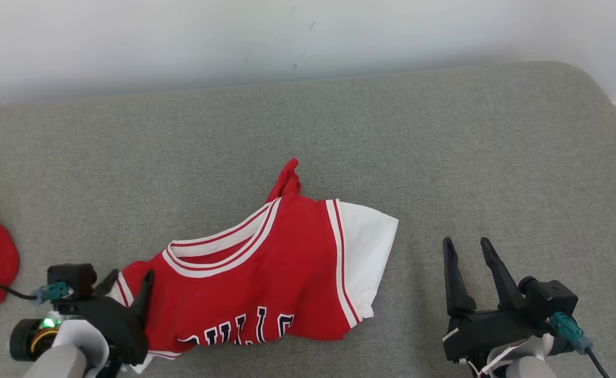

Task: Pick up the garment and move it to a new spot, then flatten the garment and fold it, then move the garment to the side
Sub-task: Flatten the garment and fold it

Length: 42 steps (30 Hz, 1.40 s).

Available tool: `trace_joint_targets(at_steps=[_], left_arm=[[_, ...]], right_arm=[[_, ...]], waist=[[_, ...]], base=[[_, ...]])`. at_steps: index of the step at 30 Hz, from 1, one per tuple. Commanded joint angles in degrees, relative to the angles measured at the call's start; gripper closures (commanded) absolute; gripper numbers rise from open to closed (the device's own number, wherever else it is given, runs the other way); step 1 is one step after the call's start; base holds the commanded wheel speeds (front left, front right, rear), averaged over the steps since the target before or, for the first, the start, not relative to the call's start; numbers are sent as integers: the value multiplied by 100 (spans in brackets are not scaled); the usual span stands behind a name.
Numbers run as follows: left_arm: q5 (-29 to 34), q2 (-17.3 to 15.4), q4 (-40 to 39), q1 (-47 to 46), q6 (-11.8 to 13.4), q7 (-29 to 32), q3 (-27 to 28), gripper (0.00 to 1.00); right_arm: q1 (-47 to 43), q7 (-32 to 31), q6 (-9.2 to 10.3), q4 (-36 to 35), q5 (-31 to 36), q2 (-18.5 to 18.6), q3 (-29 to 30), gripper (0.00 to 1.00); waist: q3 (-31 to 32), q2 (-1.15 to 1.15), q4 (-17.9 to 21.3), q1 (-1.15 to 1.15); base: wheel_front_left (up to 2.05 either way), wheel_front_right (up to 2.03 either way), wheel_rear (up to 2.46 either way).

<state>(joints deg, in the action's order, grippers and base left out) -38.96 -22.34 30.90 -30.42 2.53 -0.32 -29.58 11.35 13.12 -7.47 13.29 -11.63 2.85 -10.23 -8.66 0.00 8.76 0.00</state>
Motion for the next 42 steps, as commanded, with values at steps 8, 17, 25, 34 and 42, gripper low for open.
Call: trace_joint_targets(at_steps=[8, 17, 25, 34, 42], left_arm=[[20, 184, 532, -223, -131, 16, -136, 100], [131, 319, 823, -421, -130, -763, -89, 100], [179, 392, -216, 124, 335, -1288, 73, 100], [201, 130, -2255, 1447, 1171, -1003, 33, 100], [7, 59, -2589, 2006, 1390, -844, 69, 100]], right_arm=[[53, -27, -5, -33, 76, 7, -17, 0], [-59, -44, -5, -52, 114, 7, 119, 0], [-259, -25, -5, -75, 65, 7, 184, 0], [-357, -65, -5, -145, 133, 10, 268, 0], [-276, -110, -5, -183, 146, 10, 202, 0]], waist=[[11, 0, -24, 0], [153, 0, -228, 0], [320, 0, -667, 0], [362, 0, -1257, 0], [308, 0, -1406, 0]], base=[[0, 0, 0], [0, 0, 0], [0, 0, 0], [0, 0, 0], [0, 0, 0]])
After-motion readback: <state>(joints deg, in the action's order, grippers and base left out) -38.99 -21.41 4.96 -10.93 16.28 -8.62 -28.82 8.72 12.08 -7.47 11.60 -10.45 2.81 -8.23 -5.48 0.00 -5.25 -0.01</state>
